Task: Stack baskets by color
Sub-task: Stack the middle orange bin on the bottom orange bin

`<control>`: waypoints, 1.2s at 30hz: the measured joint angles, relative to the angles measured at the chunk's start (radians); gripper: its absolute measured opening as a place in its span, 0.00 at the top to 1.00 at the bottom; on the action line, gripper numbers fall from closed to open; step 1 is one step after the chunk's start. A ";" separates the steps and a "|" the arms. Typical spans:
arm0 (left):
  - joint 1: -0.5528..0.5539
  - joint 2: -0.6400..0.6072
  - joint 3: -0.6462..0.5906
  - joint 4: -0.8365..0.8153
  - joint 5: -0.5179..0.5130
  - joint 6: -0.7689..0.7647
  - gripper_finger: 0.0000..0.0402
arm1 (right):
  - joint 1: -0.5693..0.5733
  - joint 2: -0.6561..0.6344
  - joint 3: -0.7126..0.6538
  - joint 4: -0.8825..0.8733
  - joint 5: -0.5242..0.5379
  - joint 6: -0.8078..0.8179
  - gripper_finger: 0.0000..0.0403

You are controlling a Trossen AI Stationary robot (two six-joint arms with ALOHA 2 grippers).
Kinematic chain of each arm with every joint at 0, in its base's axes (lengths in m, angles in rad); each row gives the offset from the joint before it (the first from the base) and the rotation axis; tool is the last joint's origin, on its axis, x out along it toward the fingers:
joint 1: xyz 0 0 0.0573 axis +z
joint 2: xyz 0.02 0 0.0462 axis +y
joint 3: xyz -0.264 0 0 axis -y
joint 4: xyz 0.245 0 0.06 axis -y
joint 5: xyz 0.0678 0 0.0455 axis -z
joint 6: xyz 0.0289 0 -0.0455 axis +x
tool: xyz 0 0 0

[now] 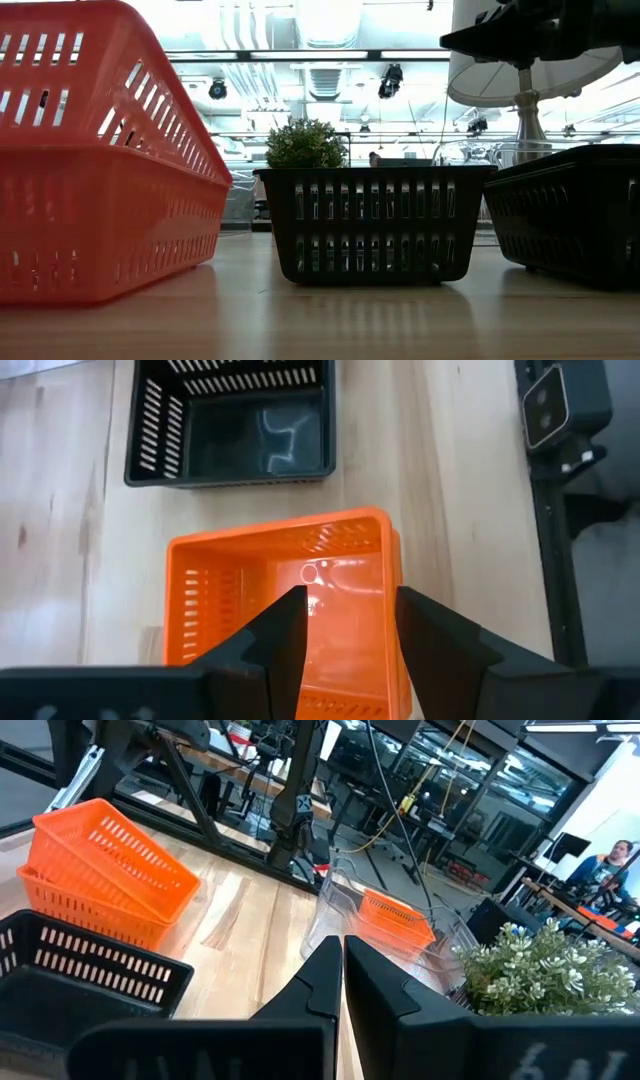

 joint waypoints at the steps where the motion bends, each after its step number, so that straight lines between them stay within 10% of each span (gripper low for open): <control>1: 0.000 -0.001 0.000 0.002 -0.002 -0.011 0.66 | 0.000 0.000 0.000 0.000 0.000 0.000 0.98; 26: 0.007 0.010 -0.186 0.260 0.045 -0.050 0.67 | 0.000 0.001 -0.001 -0.005 0.000 0.036 0.98; 36: 0.007 0.008 -0.201 0.271 0.045 0.002 0.94 | 0.000 0.001 -0.001 -0.004 0.000 0.037 0.98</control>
